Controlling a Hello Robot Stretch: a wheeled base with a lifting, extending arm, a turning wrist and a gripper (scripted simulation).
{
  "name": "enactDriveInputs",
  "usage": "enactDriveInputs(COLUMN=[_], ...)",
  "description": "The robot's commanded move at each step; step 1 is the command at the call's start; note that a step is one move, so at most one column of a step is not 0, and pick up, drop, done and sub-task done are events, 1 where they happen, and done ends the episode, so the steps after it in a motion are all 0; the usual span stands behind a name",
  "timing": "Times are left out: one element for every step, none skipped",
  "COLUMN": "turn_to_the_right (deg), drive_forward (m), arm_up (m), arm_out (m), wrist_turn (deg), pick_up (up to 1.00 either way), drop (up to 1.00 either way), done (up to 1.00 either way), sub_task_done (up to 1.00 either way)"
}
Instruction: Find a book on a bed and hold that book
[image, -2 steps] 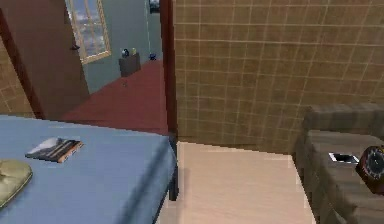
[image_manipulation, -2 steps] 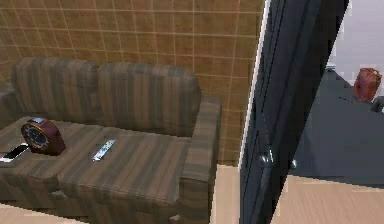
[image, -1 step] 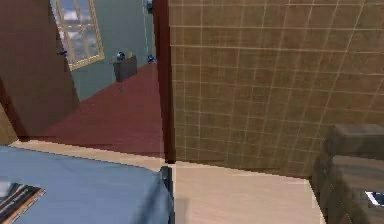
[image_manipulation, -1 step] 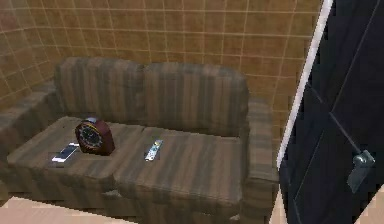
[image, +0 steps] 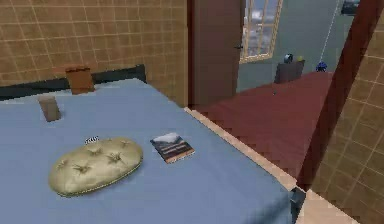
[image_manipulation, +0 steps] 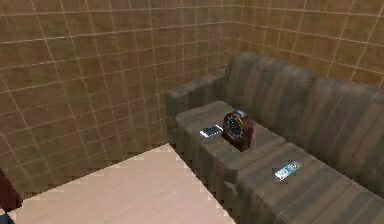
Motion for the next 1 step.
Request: enactDriveInputs(turn_to_the_right=[-45.0], drive_forward=[0.0], arm_up=[0.0], arm_out=[0.0], wrist_turn=[0.0], pick_up=[0.0], drop=[0.0], done=[0.0], sub_task_done=[0.0])
